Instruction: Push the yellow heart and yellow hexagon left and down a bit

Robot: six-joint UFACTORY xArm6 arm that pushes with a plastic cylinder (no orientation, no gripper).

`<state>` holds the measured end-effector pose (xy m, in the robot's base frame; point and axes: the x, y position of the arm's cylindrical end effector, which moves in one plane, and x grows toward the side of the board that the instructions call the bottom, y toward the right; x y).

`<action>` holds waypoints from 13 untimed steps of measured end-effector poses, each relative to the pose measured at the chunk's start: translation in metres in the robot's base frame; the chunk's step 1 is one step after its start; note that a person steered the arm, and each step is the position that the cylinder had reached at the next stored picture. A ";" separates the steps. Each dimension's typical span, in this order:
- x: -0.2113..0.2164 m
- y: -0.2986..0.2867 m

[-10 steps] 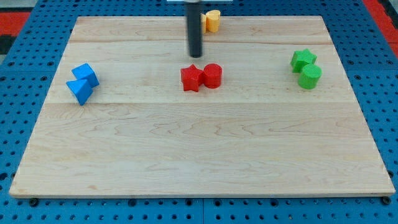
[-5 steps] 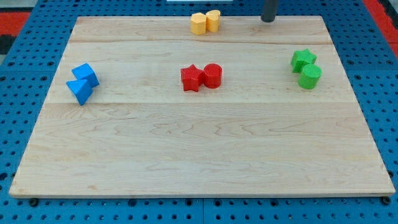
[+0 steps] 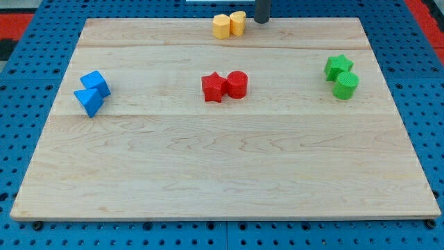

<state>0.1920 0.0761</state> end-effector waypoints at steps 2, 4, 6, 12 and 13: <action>0.000 -0.011; 0.001 -0.023; 0.009 -0.040; -0.001 0.033; 0.001 0.013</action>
<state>0.1929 0.0894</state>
